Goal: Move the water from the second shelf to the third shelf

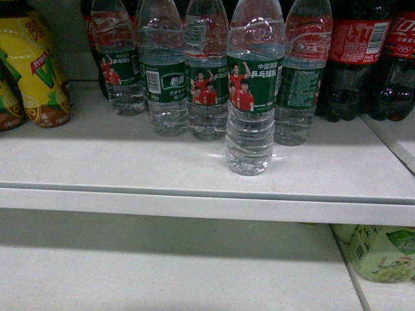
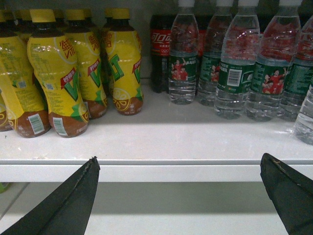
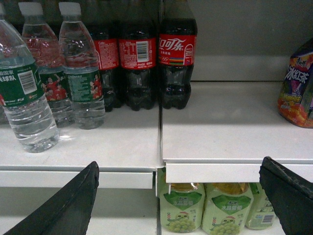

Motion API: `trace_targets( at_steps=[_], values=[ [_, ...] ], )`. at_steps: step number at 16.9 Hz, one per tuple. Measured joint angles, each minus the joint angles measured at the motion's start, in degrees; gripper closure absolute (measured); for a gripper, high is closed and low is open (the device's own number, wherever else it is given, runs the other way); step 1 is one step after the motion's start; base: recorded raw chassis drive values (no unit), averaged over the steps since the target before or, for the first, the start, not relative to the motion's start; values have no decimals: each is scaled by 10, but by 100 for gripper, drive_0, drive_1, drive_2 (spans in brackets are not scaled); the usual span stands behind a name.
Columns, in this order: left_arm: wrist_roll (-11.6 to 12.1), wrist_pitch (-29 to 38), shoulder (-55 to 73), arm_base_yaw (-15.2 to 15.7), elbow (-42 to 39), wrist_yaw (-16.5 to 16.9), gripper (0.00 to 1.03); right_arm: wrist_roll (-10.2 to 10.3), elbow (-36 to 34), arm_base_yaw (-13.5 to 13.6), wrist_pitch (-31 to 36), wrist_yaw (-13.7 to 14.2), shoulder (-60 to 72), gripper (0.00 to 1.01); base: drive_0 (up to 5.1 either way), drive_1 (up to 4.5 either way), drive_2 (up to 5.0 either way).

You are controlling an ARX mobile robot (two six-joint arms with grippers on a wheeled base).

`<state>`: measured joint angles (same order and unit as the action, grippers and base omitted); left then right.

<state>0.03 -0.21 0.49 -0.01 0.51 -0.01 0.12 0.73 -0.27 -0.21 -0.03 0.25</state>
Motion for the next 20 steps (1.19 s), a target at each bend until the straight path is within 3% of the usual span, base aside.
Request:
trace_targets(
  at_steps=[1,2,3,4,6,9,13,17,20],
  values=[
    [0,0,0,0,0,0,5,0,0,0,0,0,0,3,0,0,0],
    [0,0,0,0,0,0,5,13,7,3,-31,9,7,3,0,0,0],
    [0,0,0,0,0,0,5,58,50,-34,27,-15,133,3,0,0,0],
    [0,0,0,0,0,0,5,56,165,-34,175,-30,306,3,0,0,0],
    [0,0,0,0,0,0,5,45,214,-12,219,-29,392,3,0,0,0],
    [0,0,0,0,0,0,5,36,264,45,259,-10,501,3,0,0,0],
    [0,0,0,0,0,0,5,28,266,159,349,28,654,3,0,0,0],
    [0,0,0,0,0,0,5,29,308,212,367,39,771,3,0,0,0],
    [0,0,0,0,0,0,5,33,334,241,358,29,810,3,0,0,0]
  ],
)
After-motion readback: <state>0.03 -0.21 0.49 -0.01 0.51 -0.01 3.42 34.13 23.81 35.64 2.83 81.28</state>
